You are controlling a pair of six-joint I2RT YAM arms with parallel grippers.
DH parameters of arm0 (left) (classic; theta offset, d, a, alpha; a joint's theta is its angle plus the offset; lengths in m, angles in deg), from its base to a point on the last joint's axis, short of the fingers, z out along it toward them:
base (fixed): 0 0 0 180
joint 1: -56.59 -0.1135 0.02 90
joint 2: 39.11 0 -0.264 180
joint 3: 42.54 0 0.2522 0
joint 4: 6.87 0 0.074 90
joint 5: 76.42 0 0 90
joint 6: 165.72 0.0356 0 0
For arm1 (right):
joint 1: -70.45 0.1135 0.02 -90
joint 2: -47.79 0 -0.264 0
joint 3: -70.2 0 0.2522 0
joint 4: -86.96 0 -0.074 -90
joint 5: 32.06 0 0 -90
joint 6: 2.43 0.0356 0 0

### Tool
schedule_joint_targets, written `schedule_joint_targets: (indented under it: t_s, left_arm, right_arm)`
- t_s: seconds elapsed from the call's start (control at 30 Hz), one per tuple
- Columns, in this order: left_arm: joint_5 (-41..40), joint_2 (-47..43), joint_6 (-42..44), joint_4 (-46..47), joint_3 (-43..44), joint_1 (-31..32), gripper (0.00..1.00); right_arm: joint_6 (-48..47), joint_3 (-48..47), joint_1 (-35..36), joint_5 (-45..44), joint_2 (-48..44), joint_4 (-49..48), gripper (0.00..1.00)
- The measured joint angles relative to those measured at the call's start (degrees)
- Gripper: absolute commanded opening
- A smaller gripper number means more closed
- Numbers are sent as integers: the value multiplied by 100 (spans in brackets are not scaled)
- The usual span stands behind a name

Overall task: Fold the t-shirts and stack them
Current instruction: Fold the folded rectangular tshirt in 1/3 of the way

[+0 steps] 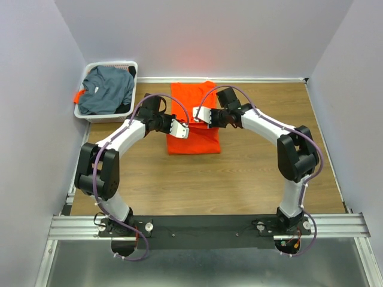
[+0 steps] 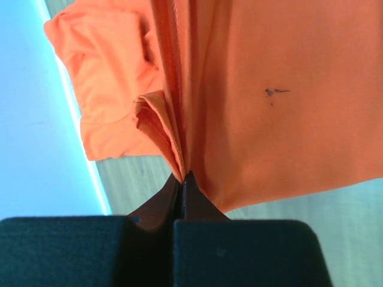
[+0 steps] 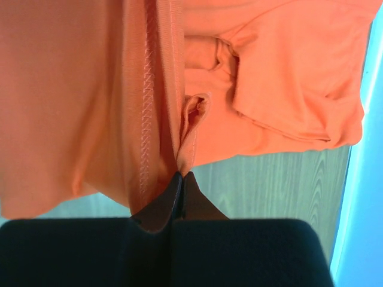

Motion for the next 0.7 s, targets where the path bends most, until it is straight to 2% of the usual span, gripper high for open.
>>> schedule_joint_targets:
  t_s: [0.43, 0.5, 0.53, 0.63, 0.67, 0.7]
  left_arm:
    - [72, 872, 205, 199, 527, -151, 0]
    - [72, 949, 221, 227, 573, -153, 4]
    - [70, 981, 225, 243, 597, -153, 13]
    - [66, 1049, 223, 323, 636, -166, 29]
    - [46, 1082, 203, 380, 664, -184, 41]
    - [31, 1097, 160, 411, 669, -201, 51]
  right_arm:
    - [-321, -859, -238, 42, 844, 7, 1]
    - [-339, -905, -258, 42, 914, 9, 2]
    - [-341, -929, -262, 42, 942, 13, 12]
    - [-319, -1123, -271, -15, 1113, 57, 37]
    - [-282, -1241, -273, -81, 1200, 68, 48]
    - [-278, -1351, -284, -122, 1270, 74, 52]
